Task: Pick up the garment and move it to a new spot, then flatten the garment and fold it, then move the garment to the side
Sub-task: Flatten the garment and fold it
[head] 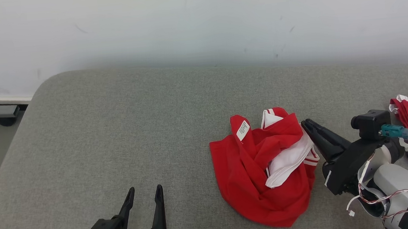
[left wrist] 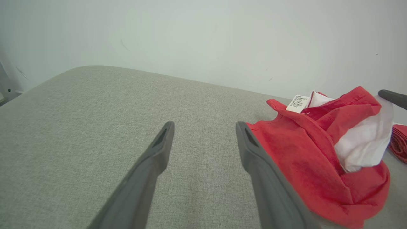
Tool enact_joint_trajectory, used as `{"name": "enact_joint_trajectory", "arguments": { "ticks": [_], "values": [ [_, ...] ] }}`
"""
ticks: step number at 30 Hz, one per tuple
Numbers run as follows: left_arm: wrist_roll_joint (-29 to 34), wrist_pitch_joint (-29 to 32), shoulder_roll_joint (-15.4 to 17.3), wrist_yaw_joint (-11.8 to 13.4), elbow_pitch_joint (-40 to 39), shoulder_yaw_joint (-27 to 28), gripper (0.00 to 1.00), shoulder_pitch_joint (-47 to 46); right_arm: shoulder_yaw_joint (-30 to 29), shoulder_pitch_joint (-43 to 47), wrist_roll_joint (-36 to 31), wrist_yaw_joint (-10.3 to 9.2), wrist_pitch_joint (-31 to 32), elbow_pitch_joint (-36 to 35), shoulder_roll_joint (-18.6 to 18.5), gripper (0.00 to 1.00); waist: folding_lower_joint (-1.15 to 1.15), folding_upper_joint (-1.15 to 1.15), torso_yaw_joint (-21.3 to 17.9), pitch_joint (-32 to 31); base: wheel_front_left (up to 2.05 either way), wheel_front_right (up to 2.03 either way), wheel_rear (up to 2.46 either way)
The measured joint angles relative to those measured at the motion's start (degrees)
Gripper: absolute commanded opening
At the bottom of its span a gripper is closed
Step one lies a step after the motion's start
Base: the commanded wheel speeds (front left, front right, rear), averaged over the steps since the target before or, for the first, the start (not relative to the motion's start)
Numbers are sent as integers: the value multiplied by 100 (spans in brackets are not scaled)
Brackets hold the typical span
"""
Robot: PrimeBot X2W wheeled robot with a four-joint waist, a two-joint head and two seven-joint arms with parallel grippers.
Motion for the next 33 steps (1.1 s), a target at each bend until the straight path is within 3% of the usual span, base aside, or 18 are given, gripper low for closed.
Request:
{"name": "enact_joint_trajectory", "arguments": {
  "ticks": [1,13,17,22,33],
  "values": [
    [0,1,0,0,0,-1,100,0,7,0,-2,0,0,5,0,0,0,0,-1,1,0,0,0],
    [0,16,34,1,11,23,100,19,-145,-18,-41,0,-145,-8,-4,0,0,0,16,-5,0,0,0],
    [-1,16,63,2,18,42,100,135,-386,-19,-22,-15,-238,-176,-209,0,0,0,-66,-33,0,0,0],
    [-1,15,70,5,-2,82,100,154,-783,315,62,-216,-319,-532,-605,0,0,0,-223,-64,0,0,0],
    [-1,15,90,5,-86,127,100,348,-1590,2292,421,-820,-352,-1410,-1174,0,-1,0,-701,-91,0,0,0]
  ]
}}
